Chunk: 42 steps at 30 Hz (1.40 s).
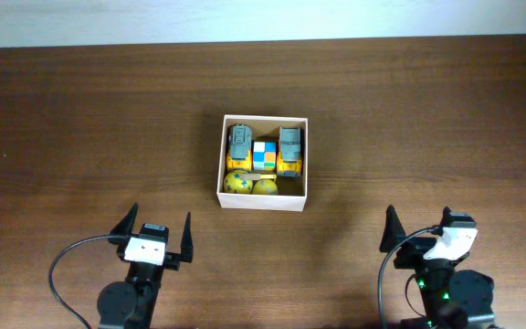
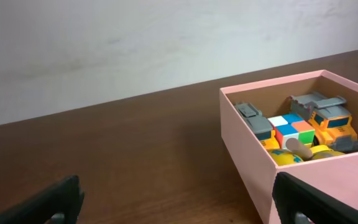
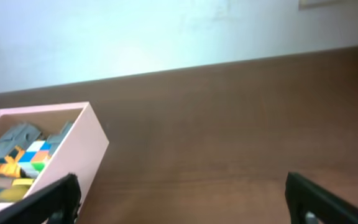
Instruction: Pack container
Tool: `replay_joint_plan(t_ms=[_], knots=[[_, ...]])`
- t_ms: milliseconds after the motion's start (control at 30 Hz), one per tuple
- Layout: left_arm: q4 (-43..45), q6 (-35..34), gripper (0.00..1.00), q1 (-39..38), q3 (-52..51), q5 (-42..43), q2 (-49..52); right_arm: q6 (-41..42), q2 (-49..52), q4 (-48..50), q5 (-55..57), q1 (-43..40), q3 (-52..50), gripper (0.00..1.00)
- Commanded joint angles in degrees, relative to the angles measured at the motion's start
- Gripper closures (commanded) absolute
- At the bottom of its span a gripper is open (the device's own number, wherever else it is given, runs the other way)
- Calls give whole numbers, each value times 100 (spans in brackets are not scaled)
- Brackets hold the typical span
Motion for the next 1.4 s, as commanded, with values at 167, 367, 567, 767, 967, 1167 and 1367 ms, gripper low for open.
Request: replay_joint_plan(t_ms=[167, 367, 567, 767, 967, 1167, 1367], knots=[[-11, 74, 1, 33, -28, 44, -33, -131, -216, 1191, -118, -168, -807, 1], [-11, 74, 1, 33, -28, 44, -33, -131, -216, 1285, -50, -168, -1075, 1], [-11, 74, 1, 33, -28, 44, -33, -376, -216, 1368, -9, -166, -1233, 1], [-11, 74, 1, 33, -28, 44, -33, -387, -216, 1366, -57, -151, -1233, 1], [-11, 74, 1, 33, -28, 44, -33, -389, -216, 1368, -52, -155, -1233, 1], [-11, 74, 1, 33, -28, 44, -33, -389, -216, 1368, -52, -155, -1233, 1], [-11, 74, 1, 33, -28, 44, -33, -389, -216, 1366, -52, -155, -1233, 1]])
